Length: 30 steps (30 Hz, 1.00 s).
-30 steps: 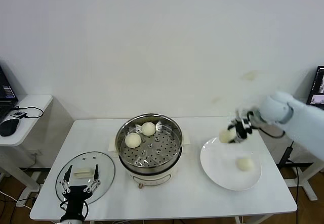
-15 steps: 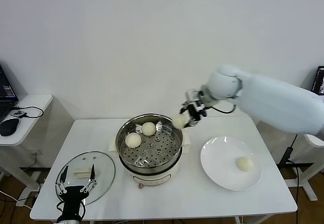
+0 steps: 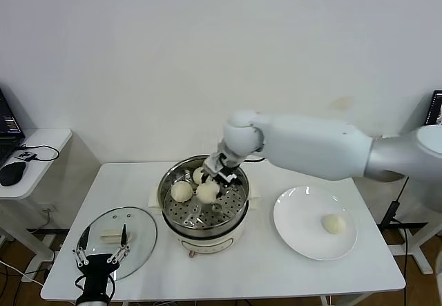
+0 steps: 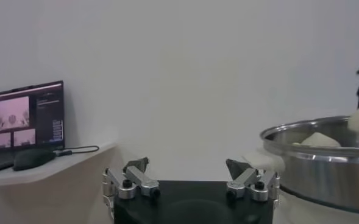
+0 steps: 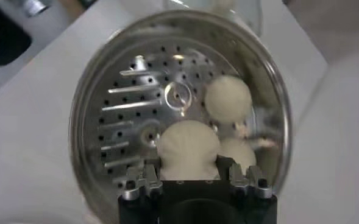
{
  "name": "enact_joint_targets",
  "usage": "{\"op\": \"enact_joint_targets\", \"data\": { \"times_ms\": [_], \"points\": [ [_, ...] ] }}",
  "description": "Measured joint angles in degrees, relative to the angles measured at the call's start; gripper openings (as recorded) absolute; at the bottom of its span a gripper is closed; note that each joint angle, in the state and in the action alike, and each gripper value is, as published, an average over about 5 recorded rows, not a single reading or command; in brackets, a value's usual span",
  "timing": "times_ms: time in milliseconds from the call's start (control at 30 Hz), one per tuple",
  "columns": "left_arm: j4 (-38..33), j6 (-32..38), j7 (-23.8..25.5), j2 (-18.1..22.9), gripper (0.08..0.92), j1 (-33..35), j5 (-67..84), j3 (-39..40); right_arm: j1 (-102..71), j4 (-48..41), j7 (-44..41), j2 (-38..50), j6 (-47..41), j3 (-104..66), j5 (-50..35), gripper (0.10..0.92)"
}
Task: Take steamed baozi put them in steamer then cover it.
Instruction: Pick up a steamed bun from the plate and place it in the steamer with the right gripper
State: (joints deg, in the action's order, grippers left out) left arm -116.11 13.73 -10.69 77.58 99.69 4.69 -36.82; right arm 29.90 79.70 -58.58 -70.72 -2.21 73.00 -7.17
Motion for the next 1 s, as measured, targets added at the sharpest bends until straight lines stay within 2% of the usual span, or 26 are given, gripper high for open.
{"op": "enact_joint_targets", "data": {
  "times_ms": [300,633,900,1000],
  "points": [
    [0.5,0.5,-0.1,0.0,0.823,0.1,0.1,-0.2,0.3,-1.1,-1.6,-4.3,5.7,1.9,3.1,0.602],
    [0.7,0.9,-0.2,0.2,0.823,0.3,0.1,-0.2,0.2,-0.3,-2.8,-5.4,8.1,2.9,4.8,0.623],
    [0.7,1.0,-0.2,0.2,0.823,0.3,0.1,-0.4,1.3,0.7,-2.8,-4.7,9.1,2.4,5.0,0.798],
    [0.7,1.0,-0.2,0.0,0.823,0.3,0.2,-0.6,2.2,1.2,-3.2,-3.6,8.9,1.8,4.8,0.819]
  ]
}}
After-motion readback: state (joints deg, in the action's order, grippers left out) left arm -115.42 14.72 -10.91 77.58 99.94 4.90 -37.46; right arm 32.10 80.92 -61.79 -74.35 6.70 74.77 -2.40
